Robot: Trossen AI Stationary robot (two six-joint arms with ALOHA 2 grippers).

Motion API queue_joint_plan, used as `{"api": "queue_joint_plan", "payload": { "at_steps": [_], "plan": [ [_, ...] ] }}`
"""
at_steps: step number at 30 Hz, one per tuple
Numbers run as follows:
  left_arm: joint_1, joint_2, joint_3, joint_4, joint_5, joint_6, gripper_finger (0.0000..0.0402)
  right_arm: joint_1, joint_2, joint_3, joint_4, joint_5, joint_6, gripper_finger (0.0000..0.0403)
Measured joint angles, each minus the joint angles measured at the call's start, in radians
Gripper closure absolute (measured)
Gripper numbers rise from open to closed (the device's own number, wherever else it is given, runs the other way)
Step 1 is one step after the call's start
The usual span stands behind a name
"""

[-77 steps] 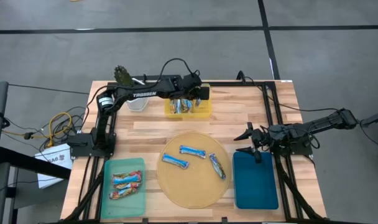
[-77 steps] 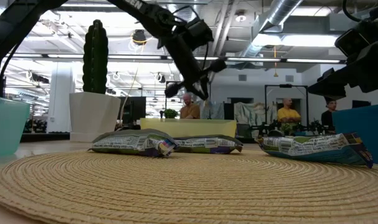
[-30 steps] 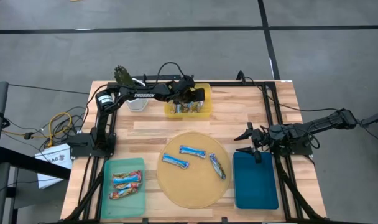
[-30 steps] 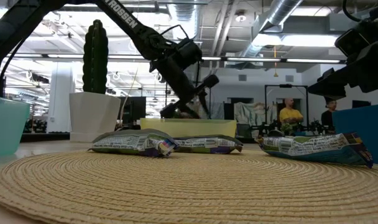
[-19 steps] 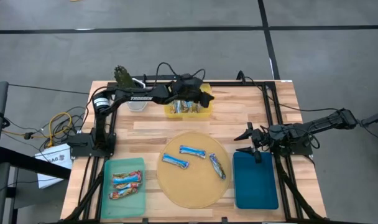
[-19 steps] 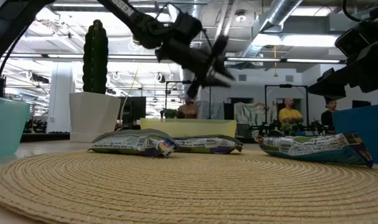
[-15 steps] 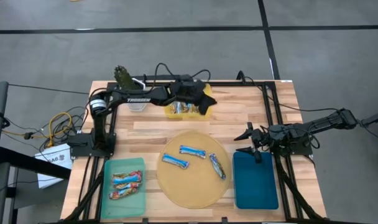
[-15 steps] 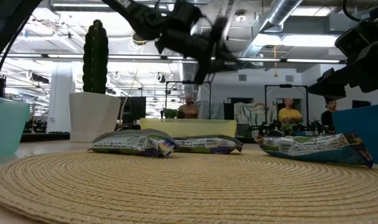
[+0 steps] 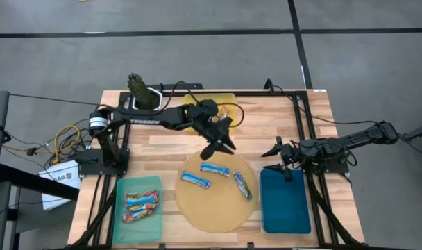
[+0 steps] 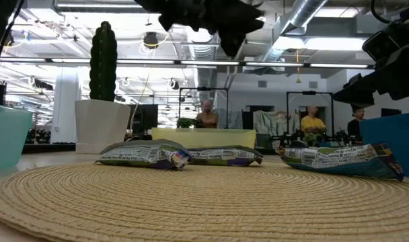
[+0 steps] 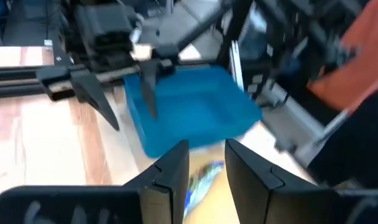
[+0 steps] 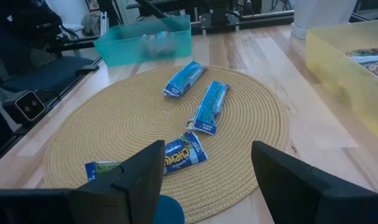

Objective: Pick and place Granola Bars by type
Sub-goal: Put the blue granola bar into the dark blue bin

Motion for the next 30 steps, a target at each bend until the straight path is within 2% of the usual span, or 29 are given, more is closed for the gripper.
{"api": "queue_joint_plan", "payload": {
  "at_steps": [7, 11, 18, 27, 30],
  "plan": [
    [-0.128, -0.089, 0.0, -0.305, -0.212, 0.303, 0.0306, 0.0, 0.0, 0.0, 0.0, 0.0, 0.0, 0.0168],
    [-0.207, -0.108, 0.0, -0.472, -0.353, 0.379, 0.0306, 0.0, 0.0, 0.0, 0.0, 0.0, 0.0, 0.0168],
    [-0.309, -0.108, -0.036, -0.634, -0.529, 0.404, 0.0306, 0.0, 0.0, 0.0, 0.0, 0.0, 0.0, 0.0168],
    [-0.363, -0.108, -0.176, -0.633, -0.574, 0.264, 0.0306, 0.0, 0.0, 0.0, 0.0, 0.0, 0.0, 0.0168],
    [-0.363, -0.108, -0.225, -0.617, -0.619, 0.216, 0.0306, 0.0, 0.0, 0.0, 0.0, 0.0, 0.0, 0.0168]
  ]
}}
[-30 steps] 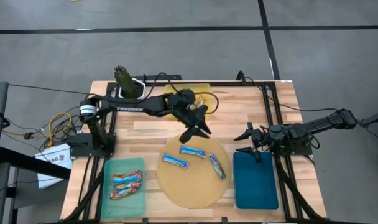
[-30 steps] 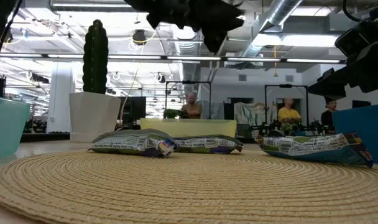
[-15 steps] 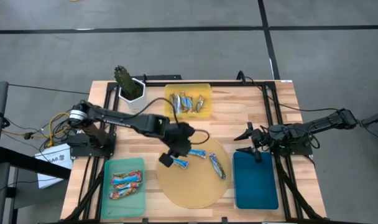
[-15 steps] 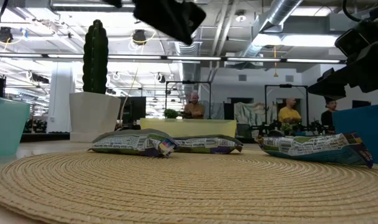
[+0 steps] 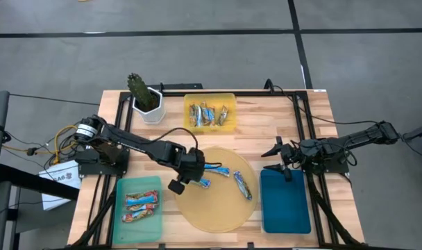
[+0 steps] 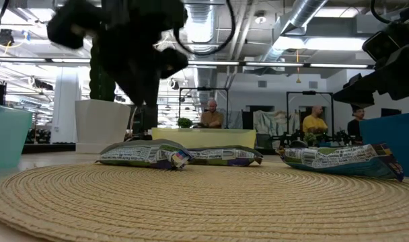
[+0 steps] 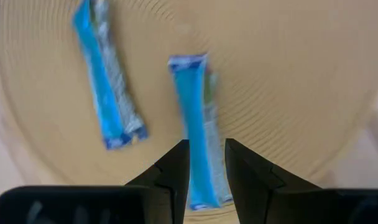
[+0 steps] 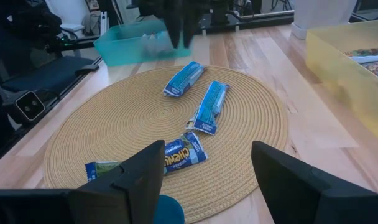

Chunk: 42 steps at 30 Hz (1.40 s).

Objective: Pick and place Granola Bars by type
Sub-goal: Put the blue granola bar into the dark blue bin

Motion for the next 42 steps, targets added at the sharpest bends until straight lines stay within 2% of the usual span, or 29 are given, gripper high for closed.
{"api": "queue_joint_plan", "payload": {
  "at_steps": [6, 19, 23, 33, 42],
  "plan": [
    [0.0, 0.0, -0.08, 0.043, -0.089, -0.026, 0.0297, 0.0, 0.0, 0.0, 0.0, 0.0, 0.0, 0.0168],
    [-0.004, 0.026, -0.091, 0.061, -0.07, -0.08, 0.0204, 0.0, 0.0, 0.0, 0.0, 0.0, 0.0, 0.0168],
    [-0.007, 0.056, -0.092, 0.07, -0.06, -0.094, 0.0187, 0.0, 0.0, 0.0, 0.001, 0.0, 0.0, 0.0168],
    [-0.008, 0.077, -0.092, 0.075, -0.073, -0.125, 0.0197, 0.0, 0.0, 0.0, 0.0, 0.0, 0.0, 0.0168],
    [-0.006, 0.077, -0.092, 0.078, -0.071, -0.229, 0.0221, 0.0, 0.0, 0.0, 0.0, 0.0, 0.0, 0.0168]
  ]
}}
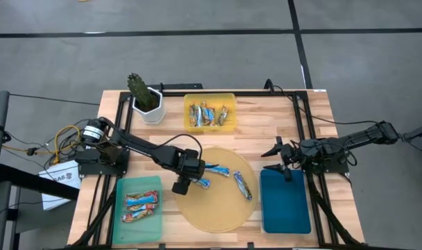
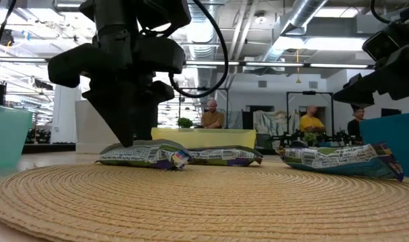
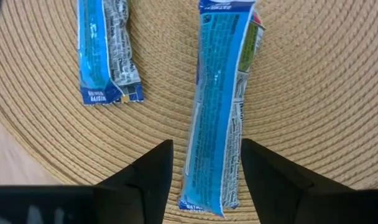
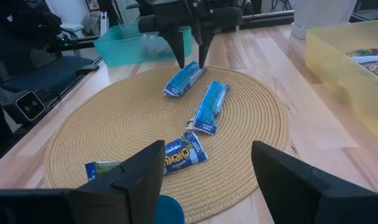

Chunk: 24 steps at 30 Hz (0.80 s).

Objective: Pick and place Granola Bars by type
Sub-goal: Put the blue granola bar into the dark blue bin

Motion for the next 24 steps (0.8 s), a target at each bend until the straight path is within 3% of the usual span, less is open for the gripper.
{"api": "queue_joint_plan", "payload": {
  "at_steps": [11, 24],
  "plan": [
    [-0.015, 0.091, 0.002, 0.076, 0.025, -0.05, 0.0259, 0.0, -0.001, 0.0, 0.0, 0.0, 0.0, 0.0168],
    [-0.016, 0.092, 0.002, 0.084, 0.015, -0.032, 0.0345, 0.0, 0.0, 0.0, 0.0, 0.0, 0.0, 0.0168]
  ]
}}
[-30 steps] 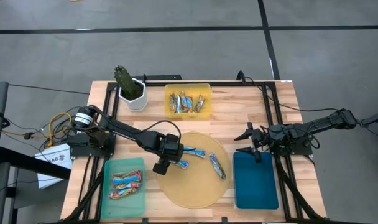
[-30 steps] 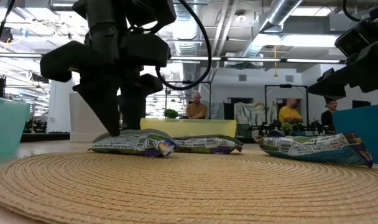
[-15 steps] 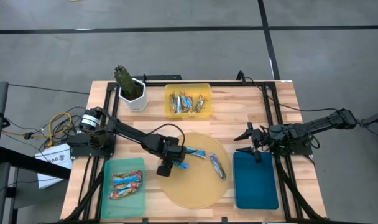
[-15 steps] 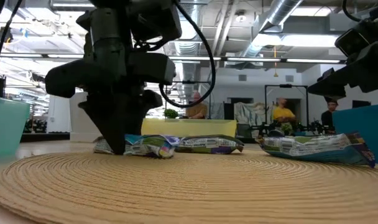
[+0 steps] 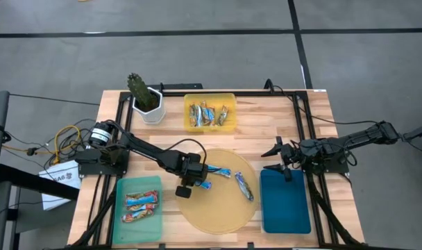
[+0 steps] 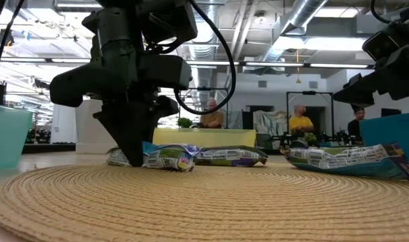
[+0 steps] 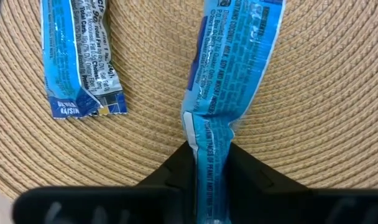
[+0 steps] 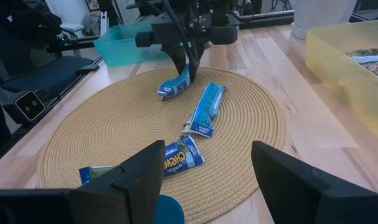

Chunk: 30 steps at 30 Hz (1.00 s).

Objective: Pick and place Granola Bars by type
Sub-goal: Put the blue granola bar into the dark blue bin

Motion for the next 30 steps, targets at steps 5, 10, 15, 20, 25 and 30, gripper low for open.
{"api": "queue_joint_plan", "payload": {
  "at_steps": [5, 10, 15, 20, 25, 30],
  "plan": [
    [0.0, -0.001, 0.0, -0.001, -0.001, 0.001, 0.0366, 0.0, 0.0, 0.0, 0.0, 0.0, 0.0, 0.0168],
    [0.005, -0.035, -0.003, -0.023, 0.002, 0.003, 0.0368, 0.0, 0.0, 0.0, 0.0, 0.0, 0.0, 0.0168],
    [0.018, -0.103, -0.003, -0.044, 0.006, 0.003, 0.0367, 0.0, 0.0, 0.0, 0.0, 0.0, 0.0, 0.0168],
    [0.017, -0.156, -0.003, -0.042, 0.008, 0.003, 0.0372, 0.0, 0.0, 0.0, 0.0, 0.0, 0.0, 0.0168],
    [0.018, -0.197, -0.003, -0.032, 0.009, -0.037, 0.0376, 0.0, 0.0, 0.0, 0.0, 0.0, 0.0, 0.0168],
    [0.018, -0.24, -0.003, 0.009, 0.009, -0.075, 0.0369, 0.0, 0.0, 0.0, 0.0, 0.0, 0.0, 0.0168]
  ]
}}
